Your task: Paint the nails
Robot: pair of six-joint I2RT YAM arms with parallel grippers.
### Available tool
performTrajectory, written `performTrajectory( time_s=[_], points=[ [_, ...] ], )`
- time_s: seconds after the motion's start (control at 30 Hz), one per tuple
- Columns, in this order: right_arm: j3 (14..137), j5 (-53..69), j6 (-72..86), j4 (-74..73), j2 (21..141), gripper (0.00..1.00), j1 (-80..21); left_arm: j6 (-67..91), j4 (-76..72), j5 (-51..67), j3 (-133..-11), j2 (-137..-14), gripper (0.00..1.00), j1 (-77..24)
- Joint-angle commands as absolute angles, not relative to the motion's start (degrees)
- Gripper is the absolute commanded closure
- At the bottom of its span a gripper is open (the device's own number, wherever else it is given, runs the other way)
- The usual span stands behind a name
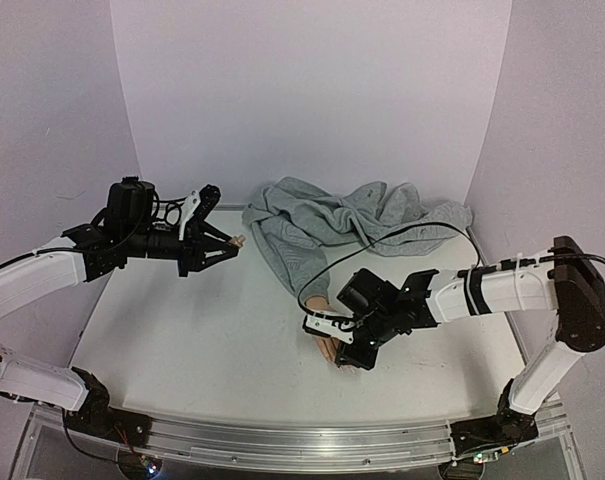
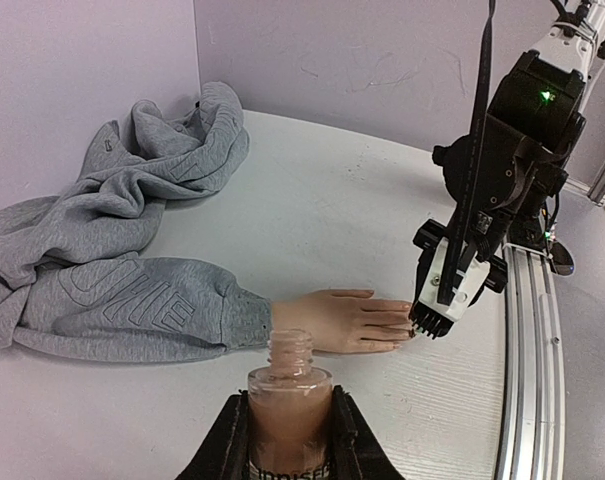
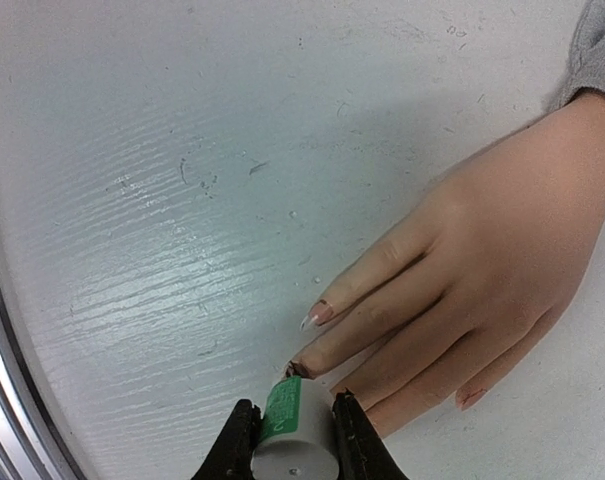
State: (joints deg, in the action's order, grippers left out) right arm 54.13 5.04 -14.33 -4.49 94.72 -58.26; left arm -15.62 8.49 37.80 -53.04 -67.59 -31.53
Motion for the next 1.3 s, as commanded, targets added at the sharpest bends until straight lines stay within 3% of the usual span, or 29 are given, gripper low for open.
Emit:
performTrajectory(
  time_s=[0.0, 1.27],
  points=[
    [55.0, 4.9, -13.7, -7.1, 95.4, 1.00, -59.0, -15.7, 6.0, 38.8, -53.9, -67.2, 1.00, -31.2],
    [55.6, 2.8, -11.4, -10.4, 95.6, 1.00, -60.4, -15.6, 6.0, 38.9, -53.9, -66.6, 1.00, -31.2]
  ],
)
